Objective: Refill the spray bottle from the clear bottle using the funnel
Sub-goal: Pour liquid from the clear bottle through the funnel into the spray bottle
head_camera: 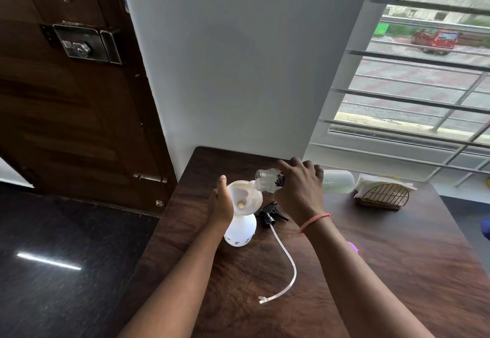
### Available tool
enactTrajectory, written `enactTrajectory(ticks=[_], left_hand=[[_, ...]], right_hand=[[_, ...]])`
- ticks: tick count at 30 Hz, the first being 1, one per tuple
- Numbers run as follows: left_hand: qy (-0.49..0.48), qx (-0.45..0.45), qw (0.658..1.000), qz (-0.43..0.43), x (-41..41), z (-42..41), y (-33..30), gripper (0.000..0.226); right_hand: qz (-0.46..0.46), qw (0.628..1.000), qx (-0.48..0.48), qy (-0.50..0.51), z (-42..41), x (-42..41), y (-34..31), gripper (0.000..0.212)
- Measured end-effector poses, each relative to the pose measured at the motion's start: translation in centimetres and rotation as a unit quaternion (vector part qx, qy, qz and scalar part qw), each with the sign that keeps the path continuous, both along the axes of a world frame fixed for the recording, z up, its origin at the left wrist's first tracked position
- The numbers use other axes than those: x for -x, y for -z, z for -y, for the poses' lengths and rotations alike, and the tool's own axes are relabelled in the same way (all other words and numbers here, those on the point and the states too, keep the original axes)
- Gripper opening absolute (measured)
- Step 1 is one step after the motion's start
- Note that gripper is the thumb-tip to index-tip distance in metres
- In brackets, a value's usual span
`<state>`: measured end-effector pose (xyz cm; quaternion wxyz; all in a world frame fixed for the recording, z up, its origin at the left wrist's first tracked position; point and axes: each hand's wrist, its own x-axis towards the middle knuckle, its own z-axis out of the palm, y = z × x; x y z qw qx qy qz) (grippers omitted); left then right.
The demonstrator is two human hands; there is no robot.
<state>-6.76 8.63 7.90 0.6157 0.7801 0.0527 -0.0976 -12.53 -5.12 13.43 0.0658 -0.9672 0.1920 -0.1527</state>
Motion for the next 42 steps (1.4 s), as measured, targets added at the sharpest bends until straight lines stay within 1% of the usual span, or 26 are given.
enactTrajectory(ticks=[3,6,13,16,21,26,32,42], left_hand=[[-0.001,0.006,1.0,-0.004,-0.1,0.0,0.1,0.045],[-0.014,0.039,0.999,-0.027,-0.2,0.0,0.1,0.048],[-0.01,0.036,0.999,-0.021,-0.3,-0.1,0.1,0.047],[-0.004,0.031,0.999,-0.019,-0.3,-0.2,0.0,0.048],[0.0,0.026,0.999,-0.023,-0.3,-0.2,-0.1,0.047],[-0.01,0.045,0.998,-0.037,-0.3,-0.2,0.0,0.049],[-0.015,0.043,0.999,-0.028,-0.3,-0.2,0.0,0.048],[-0.023,0.055,0.998,-0.023,-0.5,0.2,0.1,0.048]], right_hand=[[0.006,1.0,0.006,0.001,0.0,-0.2,0.2,0.056],[0.028,0.999,0.023,0.007,0.2,-0.5,0.6,0.047],[0.037,0.999,0.034,0.007,0.0,-0.8,0.4,0.048],[0.025,0.999,0.023,0.001,-0.1,-0.7,0.1,0.051],[0.028,0.999,0.024,0.004,-0.1,-0.8,-0.2,0.05],[0.028,0.999,0.017,0.004,-0.1,-0.8,-0.1,0.05],[0.044,0.998,0.039,0.01,-0.1,-0.9,0.4,0.046],[0.023,0.999,0.022,0.009,0.0,-1.0,-0.3,0.053]])
